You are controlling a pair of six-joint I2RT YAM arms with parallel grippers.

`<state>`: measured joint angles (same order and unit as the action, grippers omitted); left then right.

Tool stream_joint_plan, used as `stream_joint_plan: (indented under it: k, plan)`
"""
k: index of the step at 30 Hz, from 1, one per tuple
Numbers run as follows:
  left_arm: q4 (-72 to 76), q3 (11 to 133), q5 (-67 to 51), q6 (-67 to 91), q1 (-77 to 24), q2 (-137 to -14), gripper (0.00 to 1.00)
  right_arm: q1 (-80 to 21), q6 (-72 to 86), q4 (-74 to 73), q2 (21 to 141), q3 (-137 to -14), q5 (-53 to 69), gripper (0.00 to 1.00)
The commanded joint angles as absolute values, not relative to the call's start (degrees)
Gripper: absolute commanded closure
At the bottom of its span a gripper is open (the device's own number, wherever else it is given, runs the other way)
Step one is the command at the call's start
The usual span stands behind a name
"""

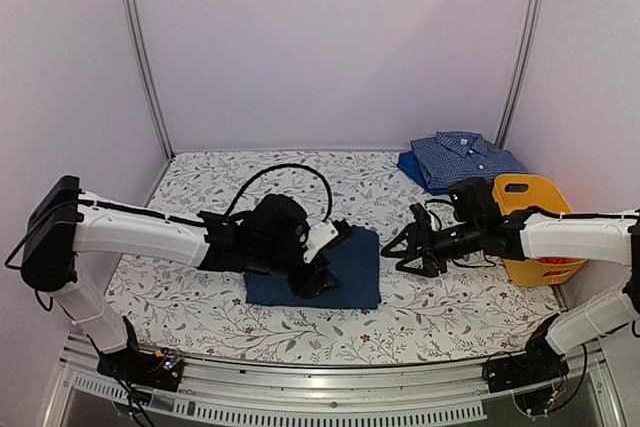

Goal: Fold and stack the mixed laundry pile
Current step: Pick up the square-folded T-shirt from the center of the board.

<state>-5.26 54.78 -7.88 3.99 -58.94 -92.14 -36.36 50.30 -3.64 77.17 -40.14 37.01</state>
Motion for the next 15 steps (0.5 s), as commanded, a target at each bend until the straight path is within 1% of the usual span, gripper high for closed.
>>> stream_joint_plan:
  k: [1,4,7,15]
  plan:
    - [-6.2,60.7,-4.5,-5.7,-64.2,-101.0,0.43,-36.4,57.9,-0.5,74.8,-34.4,33.7,0.33]
    - [-6.6,63.8,-5.4,-8.5,-66.8,-106.2,0.51,-36.3,62.7,3.5,72.8,-30.3,32.2,0.34]
    - [-6.5,65.9,-5.3,-10.9,-68.8,-110.0,0.56,-36.3,66.1,5.5,71.3,-27.3,31.6,0.33]
    - [-5.5,69.4,-1.2,-13.2,-69.5,-116.7,0.56,-36.3,68.1,6.6,70.2,-24.9,31.6,0.32]
